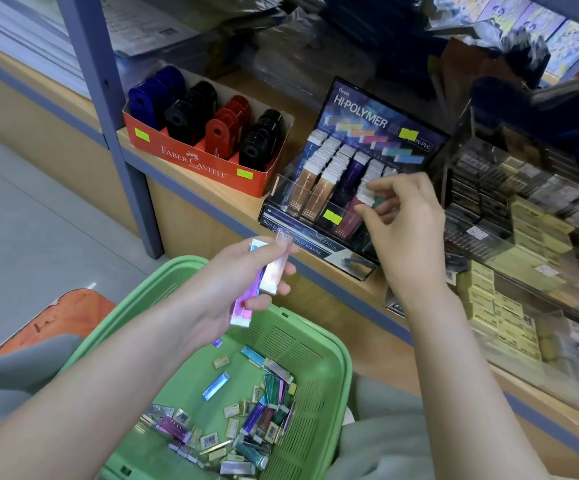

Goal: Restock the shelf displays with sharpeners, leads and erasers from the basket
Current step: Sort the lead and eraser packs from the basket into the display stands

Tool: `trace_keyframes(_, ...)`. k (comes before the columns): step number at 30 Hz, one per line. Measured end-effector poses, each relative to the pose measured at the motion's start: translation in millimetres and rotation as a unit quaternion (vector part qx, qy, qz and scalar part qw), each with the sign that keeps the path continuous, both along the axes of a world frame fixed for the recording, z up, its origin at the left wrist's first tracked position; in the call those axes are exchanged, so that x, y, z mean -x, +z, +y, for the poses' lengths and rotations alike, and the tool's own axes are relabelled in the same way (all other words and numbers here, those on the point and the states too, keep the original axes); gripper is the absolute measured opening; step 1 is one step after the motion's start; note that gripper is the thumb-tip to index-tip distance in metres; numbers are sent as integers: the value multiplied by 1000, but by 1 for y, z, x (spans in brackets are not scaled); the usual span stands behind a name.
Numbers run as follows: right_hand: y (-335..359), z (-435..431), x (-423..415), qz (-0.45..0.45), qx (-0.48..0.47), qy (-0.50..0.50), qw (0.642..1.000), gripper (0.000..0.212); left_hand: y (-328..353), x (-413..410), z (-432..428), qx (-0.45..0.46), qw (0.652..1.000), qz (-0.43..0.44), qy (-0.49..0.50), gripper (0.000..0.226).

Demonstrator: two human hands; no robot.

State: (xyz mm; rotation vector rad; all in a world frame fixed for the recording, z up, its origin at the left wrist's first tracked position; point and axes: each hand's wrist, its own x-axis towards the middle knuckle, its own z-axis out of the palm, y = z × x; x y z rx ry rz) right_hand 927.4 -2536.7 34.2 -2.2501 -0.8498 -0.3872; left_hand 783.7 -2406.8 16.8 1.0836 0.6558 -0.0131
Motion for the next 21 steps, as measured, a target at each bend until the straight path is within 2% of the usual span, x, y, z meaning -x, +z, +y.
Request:
trace_keyframes(3, 2, 2, 11, -3, -39, 34, 999, 9, 2, 3, -1, -29, 999, -14, -17, 23)
trace_keyframes(4, 4, 2, 16, 41, -57, 60, 996, 8, 3, 3, 0, -41, 999, -14, -23, 23)
trace_keyframes(6, 6, 3, 27, 208, -53, 117, 970, 14, 5, 3, -1, -70, 997, -6, -41, 23)
trace_keyframes(7, 6, 3, 32, 283, -21, 148, 948, 15, 6, 3, -1, -84, 995, 1, -55, 24)
trace_keyframes(9, 3, 2, 39, 358, 41, 210, 909, 14, 6, 5, -2, -109, 990, 9, -86, 27)
trace_keyframes(12, 3, -1, 39, 392, 34, 229, 890, 12, 7, 7, -3, -127, 986, 15, -109, 26)
trace_keyframes(17, 12, -11, 29, 435, -61, 152, 885, 9, 5, 5, -2, -112, 992, 8, -59, 12)
trace_keyframes(21, 12, -14, 28, 439, 14, 161, 884, 2, 2, 3, 3, -138, 990, -2, -7, 14)
